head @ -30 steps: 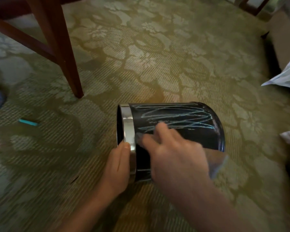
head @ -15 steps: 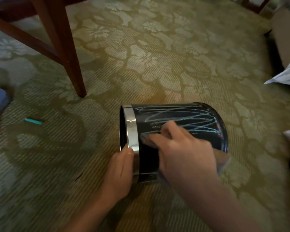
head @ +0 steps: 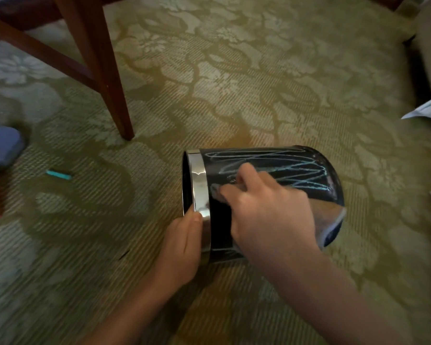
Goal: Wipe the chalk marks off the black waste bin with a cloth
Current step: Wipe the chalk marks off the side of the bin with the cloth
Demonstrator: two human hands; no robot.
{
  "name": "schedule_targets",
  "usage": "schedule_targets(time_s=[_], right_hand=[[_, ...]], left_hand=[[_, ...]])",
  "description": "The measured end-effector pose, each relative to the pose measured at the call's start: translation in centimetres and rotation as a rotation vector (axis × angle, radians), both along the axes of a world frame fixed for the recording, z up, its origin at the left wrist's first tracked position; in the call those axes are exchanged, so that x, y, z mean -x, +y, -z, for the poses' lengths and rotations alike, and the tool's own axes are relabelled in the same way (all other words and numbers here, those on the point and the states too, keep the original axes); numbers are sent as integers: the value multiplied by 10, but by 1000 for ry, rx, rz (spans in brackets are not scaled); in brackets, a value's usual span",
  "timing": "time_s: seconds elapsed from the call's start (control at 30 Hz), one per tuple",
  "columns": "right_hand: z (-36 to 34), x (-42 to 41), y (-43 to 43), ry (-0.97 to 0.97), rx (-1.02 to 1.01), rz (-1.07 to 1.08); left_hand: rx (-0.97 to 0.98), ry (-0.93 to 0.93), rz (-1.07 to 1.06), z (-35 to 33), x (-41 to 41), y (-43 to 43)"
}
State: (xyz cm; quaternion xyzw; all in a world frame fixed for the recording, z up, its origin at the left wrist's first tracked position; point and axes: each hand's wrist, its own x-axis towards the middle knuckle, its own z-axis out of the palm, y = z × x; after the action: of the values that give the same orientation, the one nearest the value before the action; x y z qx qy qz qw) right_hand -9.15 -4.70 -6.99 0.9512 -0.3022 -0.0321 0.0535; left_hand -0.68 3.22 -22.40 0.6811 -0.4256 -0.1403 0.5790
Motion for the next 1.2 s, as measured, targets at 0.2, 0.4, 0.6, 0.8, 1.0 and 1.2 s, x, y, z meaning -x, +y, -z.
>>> schedule_targets(time_s=[0.2,0.4,0.6,0.8,1.0,1.2], right_hand=[[-2,9,-10,-9,-14,29],[14,14,10,-64,17,-74],[16,56,-50,-120,116,219],[22,60,-85,-158,201,341],[31,39,-69,-134,150,160],[22,56,-83,-152,174,329]], left_hand=[[36,-34,58,-6,-2,5],[44,-42,57,-6,0,-1],[-97,283,-21,-25,-26,-32],[-245,408,-176,-49,-56,-72],[-276,463,-228,-49,-67,-84],[-253,497,-266,-44,-69,-88]])
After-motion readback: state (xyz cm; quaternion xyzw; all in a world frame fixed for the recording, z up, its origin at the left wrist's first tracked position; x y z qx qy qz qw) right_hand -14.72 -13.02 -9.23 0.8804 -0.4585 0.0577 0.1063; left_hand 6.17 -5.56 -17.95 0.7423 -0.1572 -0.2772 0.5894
